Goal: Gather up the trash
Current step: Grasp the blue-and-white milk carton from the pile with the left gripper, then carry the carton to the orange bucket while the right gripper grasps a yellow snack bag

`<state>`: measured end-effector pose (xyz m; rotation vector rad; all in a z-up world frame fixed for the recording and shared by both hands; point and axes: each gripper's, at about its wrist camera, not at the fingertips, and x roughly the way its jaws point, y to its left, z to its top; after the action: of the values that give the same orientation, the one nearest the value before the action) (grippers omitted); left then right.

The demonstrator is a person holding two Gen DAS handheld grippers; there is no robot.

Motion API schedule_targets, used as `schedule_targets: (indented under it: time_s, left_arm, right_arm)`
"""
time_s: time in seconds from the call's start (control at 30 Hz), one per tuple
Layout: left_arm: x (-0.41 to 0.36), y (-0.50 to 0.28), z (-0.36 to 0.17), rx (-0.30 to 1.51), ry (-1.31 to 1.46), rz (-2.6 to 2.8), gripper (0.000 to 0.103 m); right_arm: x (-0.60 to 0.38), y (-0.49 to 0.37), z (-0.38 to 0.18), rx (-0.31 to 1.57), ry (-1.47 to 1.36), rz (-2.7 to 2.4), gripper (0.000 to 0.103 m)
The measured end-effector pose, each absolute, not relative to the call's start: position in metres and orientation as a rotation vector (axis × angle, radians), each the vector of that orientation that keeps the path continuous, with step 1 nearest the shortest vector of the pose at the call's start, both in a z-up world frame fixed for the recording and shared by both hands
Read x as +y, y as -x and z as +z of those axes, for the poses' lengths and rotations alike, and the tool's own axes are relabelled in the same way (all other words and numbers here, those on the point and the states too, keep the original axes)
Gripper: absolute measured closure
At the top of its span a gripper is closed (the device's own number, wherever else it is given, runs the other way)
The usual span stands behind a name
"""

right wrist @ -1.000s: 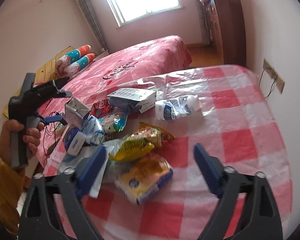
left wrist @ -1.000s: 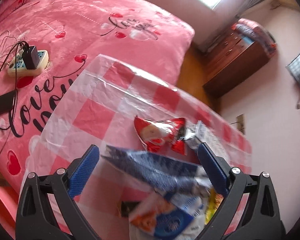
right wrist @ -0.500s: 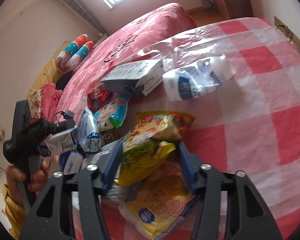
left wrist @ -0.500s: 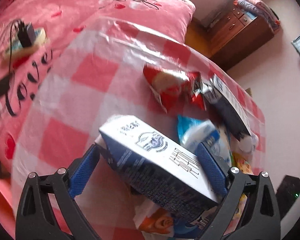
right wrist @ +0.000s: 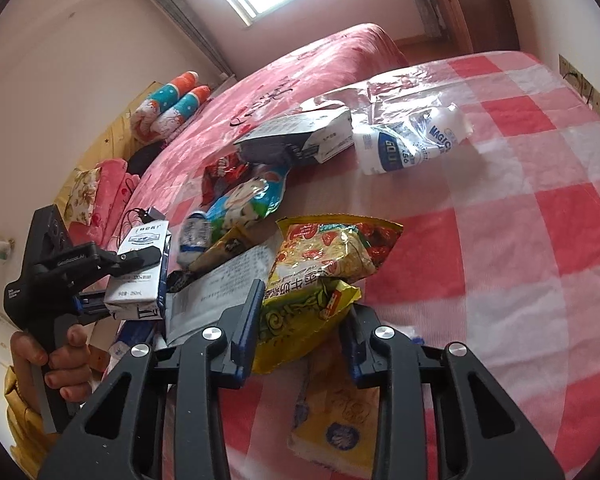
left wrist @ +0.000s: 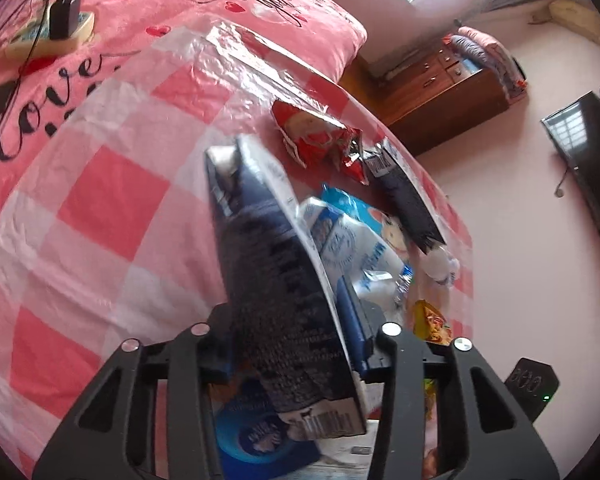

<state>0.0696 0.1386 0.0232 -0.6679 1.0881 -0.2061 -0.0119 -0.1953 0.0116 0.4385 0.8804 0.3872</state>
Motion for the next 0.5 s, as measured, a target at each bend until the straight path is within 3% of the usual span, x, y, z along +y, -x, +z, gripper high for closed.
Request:
schedule_targets:
  time_s: [0.5]
  left_arm:
    - [0.140,-0.003,0.046,0.975,0.748,-0.419,0.066]
  right_arm:
    - [-0.185,0.067,0.025,0.797,-0.440,0.414,0.069]
